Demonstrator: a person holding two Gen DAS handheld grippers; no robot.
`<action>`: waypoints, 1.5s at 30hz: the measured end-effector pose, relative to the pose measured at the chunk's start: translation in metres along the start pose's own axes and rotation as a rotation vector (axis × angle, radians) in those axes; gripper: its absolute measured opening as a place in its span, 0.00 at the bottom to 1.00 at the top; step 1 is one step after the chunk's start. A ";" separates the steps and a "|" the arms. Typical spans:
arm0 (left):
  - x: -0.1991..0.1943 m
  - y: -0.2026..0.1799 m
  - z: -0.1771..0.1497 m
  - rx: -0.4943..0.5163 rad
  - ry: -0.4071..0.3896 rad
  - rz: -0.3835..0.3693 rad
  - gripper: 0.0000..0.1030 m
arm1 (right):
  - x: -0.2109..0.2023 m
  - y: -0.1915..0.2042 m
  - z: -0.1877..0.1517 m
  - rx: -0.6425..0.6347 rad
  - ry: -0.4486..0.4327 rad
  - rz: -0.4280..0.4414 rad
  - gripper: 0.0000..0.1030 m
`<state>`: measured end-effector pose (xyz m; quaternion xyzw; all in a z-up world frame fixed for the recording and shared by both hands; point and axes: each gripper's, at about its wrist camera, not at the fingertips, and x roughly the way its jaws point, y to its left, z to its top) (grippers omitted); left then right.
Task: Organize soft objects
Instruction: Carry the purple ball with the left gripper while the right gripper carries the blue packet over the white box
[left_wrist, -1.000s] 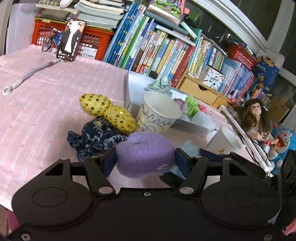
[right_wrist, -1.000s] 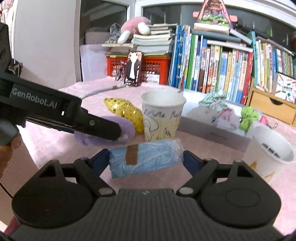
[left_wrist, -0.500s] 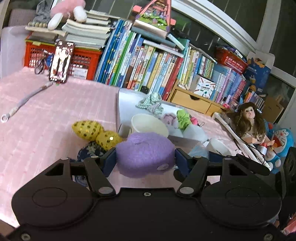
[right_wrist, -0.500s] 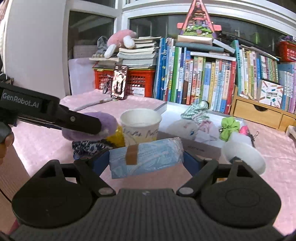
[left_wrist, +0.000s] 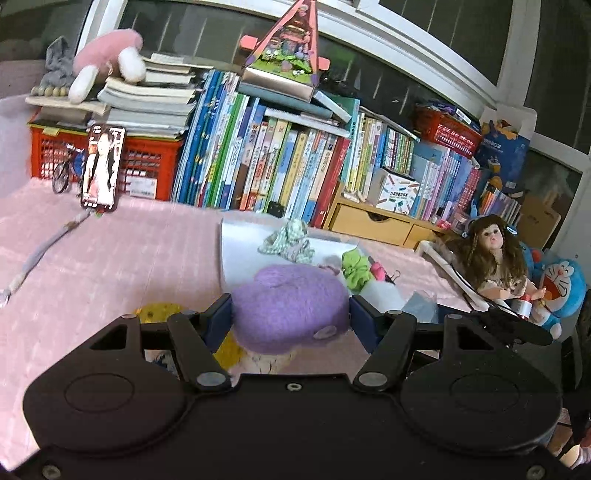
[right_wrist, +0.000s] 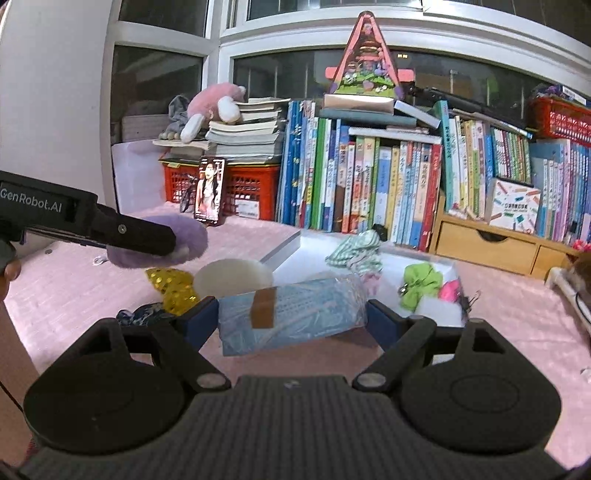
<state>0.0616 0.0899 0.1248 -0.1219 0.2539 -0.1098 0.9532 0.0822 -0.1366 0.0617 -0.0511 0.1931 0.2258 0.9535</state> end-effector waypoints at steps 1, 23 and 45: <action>0.002 -0.001 0.004 0.007 -0.001 -0.002 0.63 | 0.001 -0.003 0.002 0.000 0.001 -0.009 0.85; 0.110 -0.007 0.082 0.018 0.179 0.002 0.63 | 0.055 -0.095 0.056 0.188 0.161 -0.054 0.85; 0.262 0.020 0.107 -0.091 0.427 0.084 0.63 | 0.181 -0.119 0.074 0.280 0.405 -0.038 0.85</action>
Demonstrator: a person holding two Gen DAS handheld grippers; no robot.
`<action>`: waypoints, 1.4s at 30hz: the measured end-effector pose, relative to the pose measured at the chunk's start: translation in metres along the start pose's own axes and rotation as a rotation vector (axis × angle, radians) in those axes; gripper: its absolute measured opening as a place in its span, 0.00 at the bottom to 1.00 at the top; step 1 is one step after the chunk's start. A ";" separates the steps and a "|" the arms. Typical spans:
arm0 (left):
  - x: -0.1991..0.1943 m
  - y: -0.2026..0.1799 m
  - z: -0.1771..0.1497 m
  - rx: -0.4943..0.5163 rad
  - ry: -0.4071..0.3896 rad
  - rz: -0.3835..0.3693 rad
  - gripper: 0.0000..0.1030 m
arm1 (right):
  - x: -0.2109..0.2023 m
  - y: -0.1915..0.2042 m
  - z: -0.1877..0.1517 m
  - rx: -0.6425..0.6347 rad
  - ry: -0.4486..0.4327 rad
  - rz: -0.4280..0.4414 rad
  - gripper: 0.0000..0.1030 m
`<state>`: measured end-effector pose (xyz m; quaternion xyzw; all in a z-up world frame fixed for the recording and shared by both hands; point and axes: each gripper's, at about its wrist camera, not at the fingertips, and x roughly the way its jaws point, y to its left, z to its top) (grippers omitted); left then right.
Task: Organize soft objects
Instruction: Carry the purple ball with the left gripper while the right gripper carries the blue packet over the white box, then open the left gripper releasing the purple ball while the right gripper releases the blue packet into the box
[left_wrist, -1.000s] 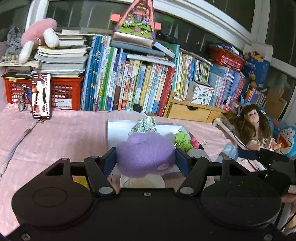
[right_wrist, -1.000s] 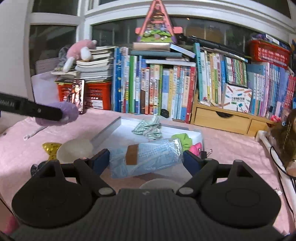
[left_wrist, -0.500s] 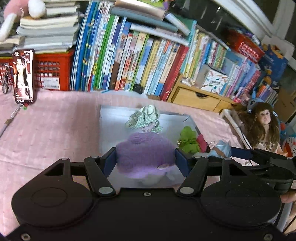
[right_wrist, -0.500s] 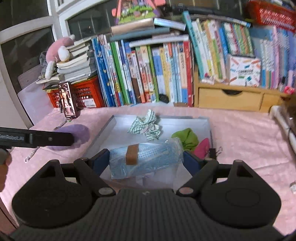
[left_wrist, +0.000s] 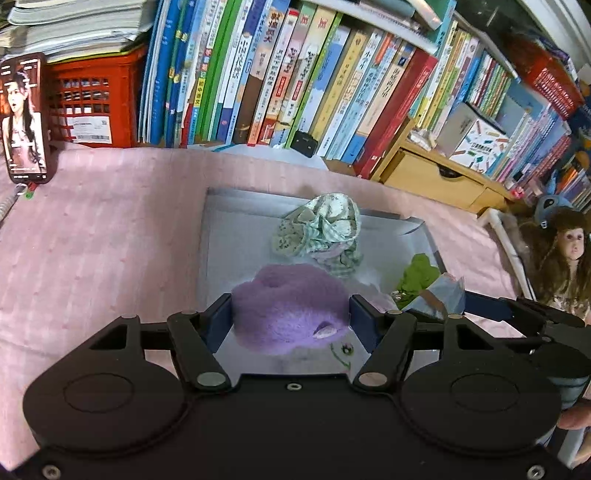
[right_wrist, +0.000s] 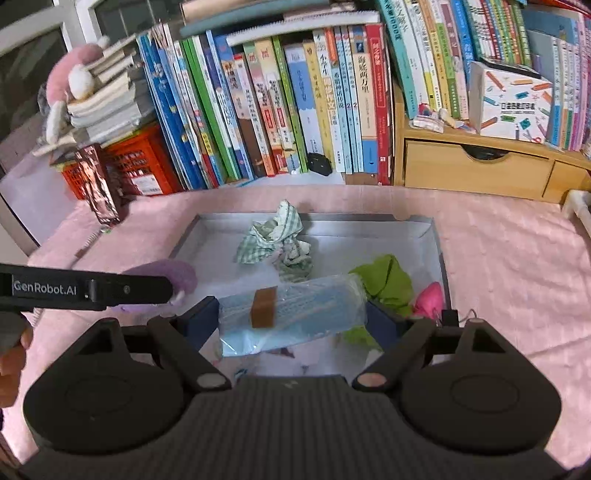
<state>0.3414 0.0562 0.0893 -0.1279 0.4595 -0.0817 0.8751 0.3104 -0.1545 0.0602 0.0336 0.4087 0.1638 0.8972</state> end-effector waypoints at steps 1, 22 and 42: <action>0.005 0.000 0.002 -0.001 0.008 0.004 0.63 | 0.004 0.001 0.000 -0.011 0.005 -0.003 0.85; 0.072 0.014 0.024 -0.067 0.118 -0.015 0.63 | 0.071 0.004 0.017 -0.029 0.109 -0.016 0.85; 0.081 0.022 0.024 -0.090 0.131 -0.029 0.70 | 0.085 -0.007 0.020 0.046 0.166 0.008 0.91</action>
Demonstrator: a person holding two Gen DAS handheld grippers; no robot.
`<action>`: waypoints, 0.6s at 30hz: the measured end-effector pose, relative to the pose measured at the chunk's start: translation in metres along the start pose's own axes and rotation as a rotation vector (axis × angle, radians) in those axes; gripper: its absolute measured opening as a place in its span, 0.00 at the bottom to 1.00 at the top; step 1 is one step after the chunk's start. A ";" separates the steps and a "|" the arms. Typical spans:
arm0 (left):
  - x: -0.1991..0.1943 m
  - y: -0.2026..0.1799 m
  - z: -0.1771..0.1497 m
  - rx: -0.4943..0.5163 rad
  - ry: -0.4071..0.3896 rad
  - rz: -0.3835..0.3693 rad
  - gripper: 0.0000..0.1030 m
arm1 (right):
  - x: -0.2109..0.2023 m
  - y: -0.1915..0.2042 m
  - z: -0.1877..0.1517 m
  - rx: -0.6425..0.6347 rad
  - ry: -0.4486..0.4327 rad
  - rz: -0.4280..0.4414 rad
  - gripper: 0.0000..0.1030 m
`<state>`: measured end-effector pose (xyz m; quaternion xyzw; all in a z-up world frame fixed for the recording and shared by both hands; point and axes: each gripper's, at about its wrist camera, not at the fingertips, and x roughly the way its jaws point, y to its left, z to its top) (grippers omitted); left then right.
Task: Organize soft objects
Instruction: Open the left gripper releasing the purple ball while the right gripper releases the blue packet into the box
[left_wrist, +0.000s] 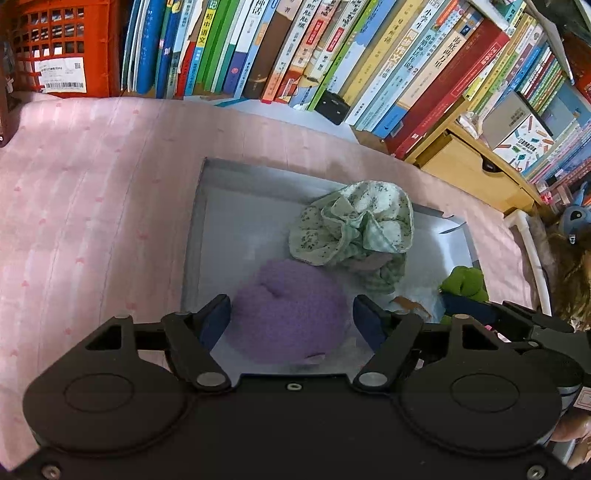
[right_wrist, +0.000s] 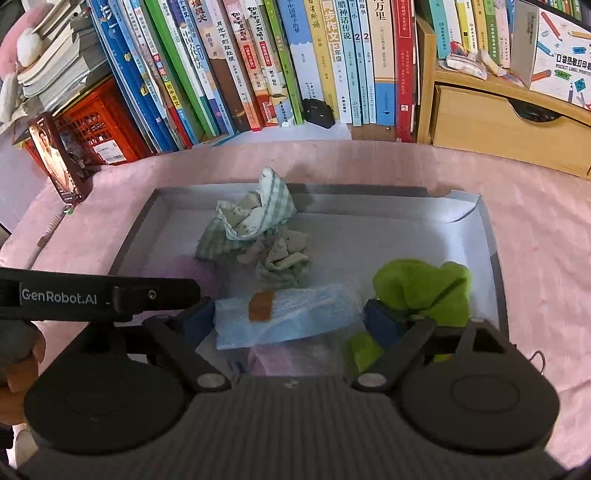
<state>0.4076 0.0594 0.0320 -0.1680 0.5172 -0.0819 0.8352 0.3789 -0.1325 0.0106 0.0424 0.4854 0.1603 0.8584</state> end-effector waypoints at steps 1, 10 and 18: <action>-0.002 0.000 0.000 0.002 -0.005 -0.001 0.72 | -0.001 0.000 0.000 0.002 -0.002 0.001 0.93; -0.026 -0.005 -0.007 0.026 -0.052 0.001 0.80 | -0.019 0.005 -0.001 -0.004 -0.030 -0.008 0.98; -0.058 -0.004 -0.019 0.031 -0.089 -0.003 0.81 | -0.046 0.013 -0.008 -0.034 -0.071 -0.030 0.99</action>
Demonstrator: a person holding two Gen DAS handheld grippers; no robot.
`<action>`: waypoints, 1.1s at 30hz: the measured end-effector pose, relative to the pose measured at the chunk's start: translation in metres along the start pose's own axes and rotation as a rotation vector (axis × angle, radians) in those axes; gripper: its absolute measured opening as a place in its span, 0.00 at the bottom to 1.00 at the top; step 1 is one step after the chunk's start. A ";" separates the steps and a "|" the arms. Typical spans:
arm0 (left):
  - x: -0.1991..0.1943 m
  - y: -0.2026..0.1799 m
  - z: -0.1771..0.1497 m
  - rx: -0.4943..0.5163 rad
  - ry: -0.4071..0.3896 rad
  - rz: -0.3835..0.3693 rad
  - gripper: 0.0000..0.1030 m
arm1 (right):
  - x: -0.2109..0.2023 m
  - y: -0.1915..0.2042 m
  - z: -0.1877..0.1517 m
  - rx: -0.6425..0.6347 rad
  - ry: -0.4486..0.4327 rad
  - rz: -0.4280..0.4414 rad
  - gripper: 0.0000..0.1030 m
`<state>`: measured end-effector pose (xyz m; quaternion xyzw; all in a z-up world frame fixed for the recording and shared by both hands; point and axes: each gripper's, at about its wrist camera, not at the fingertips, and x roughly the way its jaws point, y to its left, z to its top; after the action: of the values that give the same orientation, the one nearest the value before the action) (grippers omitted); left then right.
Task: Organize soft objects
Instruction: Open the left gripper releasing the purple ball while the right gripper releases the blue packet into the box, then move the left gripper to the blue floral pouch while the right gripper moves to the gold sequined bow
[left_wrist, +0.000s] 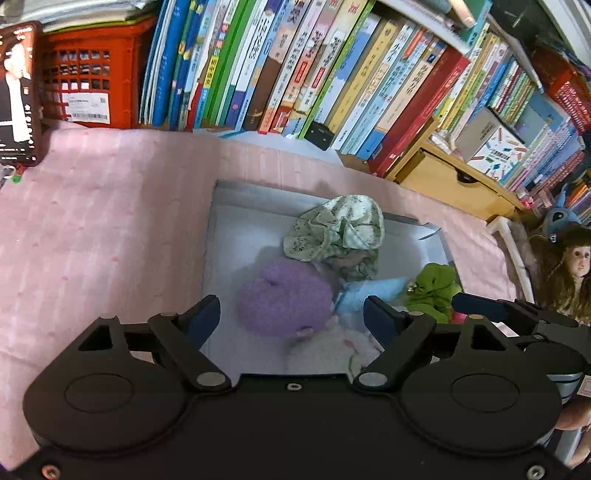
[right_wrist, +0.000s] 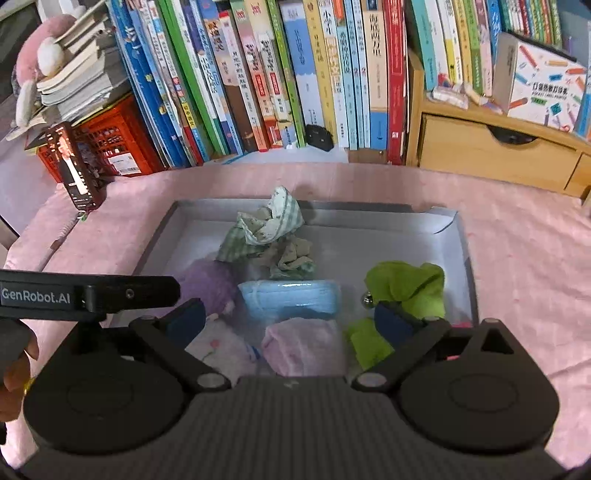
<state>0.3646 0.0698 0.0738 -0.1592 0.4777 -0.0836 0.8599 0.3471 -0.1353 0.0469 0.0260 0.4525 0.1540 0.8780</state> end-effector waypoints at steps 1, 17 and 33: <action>-0.005 0.000 -0.002 0.003 -0.005 -0.004 0.81 | -0.004 0.001 -0.001 -0.005 -0.006 -0.002 0.99; -0.079 0.000 -0.056 0.106 -0.124 0.017 0.82 | -0.069 0.016 -0.041 -0.090 -0.147 -0.017 0.99; -0.145 0.028 -0.139 0.186 -0.248 0.045 0.86 | -0.106 0.053 -0.079 -0.184 -0.216 0.059 0.99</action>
<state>0.1693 0.1117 0.1109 -0.0772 0.3616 -0.0881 0.9249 0.2133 -0.1236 0.0931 -0.0250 0.3382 0.2171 0.9153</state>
